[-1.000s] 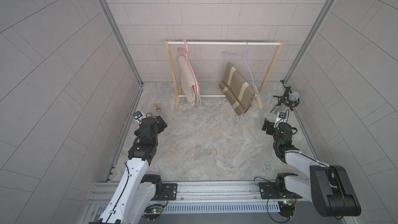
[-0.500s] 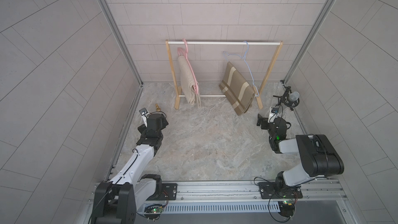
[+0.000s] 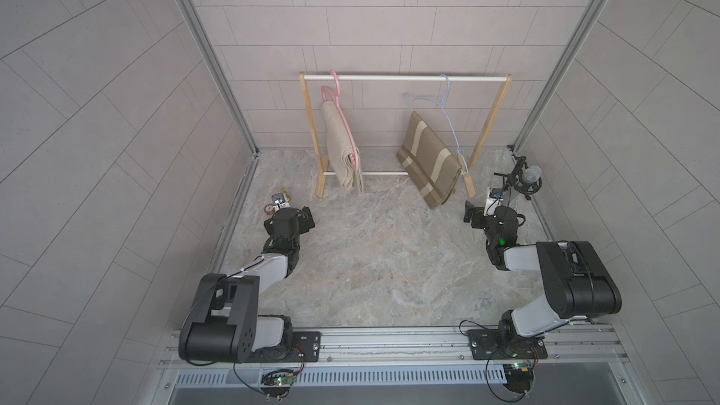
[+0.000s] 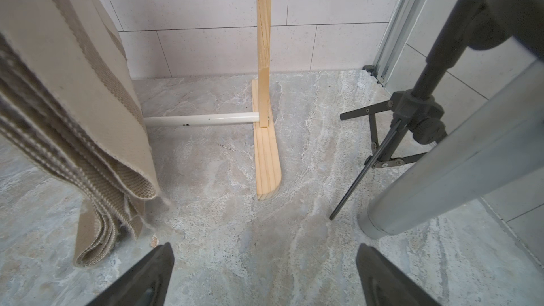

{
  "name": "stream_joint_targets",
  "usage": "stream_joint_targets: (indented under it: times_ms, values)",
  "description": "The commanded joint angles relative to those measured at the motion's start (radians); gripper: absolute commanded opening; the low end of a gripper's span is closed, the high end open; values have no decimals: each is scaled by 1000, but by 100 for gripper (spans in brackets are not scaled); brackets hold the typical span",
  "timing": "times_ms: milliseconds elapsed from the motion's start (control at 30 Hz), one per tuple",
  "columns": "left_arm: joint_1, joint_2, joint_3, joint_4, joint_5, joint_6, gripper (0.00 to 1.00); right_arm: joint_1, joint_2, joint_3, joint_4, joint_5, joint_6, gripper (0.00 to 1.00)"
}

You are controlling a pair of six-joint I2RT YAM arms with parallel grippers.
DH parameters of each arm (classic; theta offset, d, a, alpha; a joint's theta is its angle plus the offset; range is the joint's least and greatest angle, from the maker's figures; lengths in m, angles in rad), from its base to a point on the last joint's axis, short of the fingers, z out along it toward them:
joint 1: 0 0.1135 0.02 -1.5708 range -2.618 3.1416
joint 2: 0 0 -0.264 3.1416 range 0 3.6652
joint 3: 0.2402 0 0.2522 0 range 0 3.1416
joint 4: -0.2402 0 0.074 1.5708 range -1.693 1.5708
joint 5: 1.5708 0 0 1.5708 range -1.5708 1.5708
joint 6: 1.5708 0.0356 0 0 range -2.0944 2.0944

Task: Hang the scarf on the hanger
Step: Reset both arms

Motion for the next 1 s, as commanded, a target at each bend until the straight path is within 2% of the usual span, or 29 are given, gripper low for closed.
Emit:
stream_joint_targets:
  times_ms: [0,167,300,967]
  values:
    - [6,78,-20,187,102,70,100,-3,-14,5,-13,-1,-8,100]
    - [6,165,-31,305,179,104,100,-3,-15,5,-13,-1,-9,100]
    - [6,173,37,166,174,105,100,-3,-15,5,-15,-3,-10,100]
    - [2,173,32,175,167,107,100,-2,-16,8,-17,-20,-24,100]
